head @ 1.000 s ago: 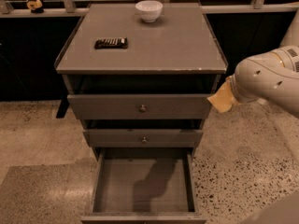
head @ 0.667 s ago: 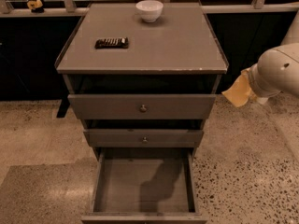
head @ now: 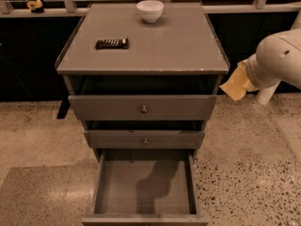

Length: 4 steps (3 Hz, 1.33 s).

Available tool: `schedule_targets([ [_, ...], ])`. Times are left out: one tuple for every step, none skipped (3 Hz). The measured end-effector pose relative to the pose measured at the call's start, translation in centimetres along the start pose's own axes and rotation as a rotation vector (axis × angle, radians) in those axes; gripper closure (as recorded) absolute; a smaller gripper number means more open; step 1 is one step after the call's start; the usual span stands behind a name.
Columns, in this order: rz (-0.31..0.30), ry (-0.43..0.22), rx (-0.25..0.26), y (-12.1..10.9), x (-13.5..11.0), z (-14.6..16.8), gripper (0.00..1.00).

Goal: Pick sponge from bottom drawer and place on counter

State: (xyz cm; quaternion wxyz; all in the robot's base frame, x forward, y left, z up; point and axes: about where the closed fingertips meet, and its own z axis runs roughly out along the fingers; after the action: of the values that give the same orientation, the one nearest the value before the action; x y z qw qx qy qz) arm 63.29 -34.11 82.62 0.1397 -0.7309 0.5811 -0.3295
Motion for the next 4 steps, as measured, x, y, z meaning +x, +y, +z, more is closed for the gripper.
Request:
schedule_targets([
  [-0.081, -0.028, 0.033, -5.1, -1.1, -1.9, 1.0],
  [-0.126, -0.01, 0.077, -10.0, -0.5, -4.4, 1.0],
  [-0.131, -0.003, 0.063, -9.5, 0.0, -4.4, 1.0],
  [-0.162, -0.013, 0.075, -10.2, -0.3, -4.5, 1.0],
])
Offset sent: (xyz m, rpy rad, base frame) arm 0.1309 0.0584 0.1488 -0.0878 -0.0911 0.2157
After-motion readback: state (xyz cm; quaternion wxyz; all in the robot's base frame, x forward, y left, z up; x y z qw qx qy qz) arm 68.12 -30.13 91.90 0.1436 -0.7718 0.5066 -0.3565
